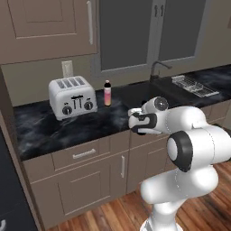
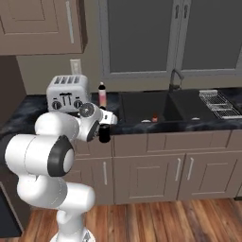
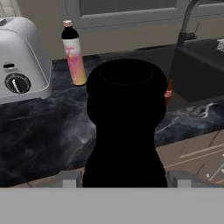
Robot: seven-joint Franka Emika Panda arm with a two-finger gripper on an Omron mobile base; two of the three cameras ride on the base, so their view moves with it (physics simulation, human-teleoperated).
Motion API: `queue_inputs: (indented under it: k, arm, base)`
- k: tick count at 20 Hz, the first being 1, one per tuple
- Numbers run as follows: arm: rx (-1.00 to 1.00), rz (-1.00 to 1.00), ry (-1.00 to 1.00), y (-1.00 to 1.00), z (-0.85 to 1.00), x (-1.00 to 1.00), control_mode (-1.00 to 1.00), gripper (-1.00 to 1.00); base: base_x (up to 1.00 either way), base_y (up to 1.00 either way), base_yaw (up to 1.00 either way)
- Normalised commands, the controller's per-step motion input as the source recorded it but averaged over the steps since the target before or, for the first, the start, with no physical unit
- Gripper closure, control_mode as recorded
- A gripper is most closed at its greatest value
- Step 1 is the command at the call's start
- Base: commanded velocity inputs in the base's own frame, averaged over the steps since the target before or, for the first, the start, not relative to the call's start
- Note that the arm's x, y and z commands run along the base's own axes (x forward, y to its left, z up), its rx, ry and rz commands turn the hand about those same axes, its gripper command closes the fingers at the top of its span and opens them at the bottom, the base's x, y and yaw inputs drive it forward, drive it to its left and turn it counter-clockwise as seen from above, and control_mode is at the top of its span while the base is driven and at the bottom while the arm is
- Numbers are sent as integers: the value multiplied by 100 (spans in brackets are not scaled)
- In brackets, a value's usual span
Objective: Place the large bottle from the dining counter next to the other large bottle outside the sink, and place the small bottle from the dining counter next to the other small bottle inside the sink.
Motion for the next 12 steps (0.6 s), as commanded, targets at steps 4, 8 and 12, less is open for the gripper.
queue_inputs:
  k: [4,8,12]
  arm:
    - [0,0,0,0,0,0,100,100]
    - [0,0,0,0,0,0,100,100]
    - [0,0,0,0,0,0,100,100]
  base:
    - [38,-31,0]
    - [24,-32,2]
    - [16,-31,7]
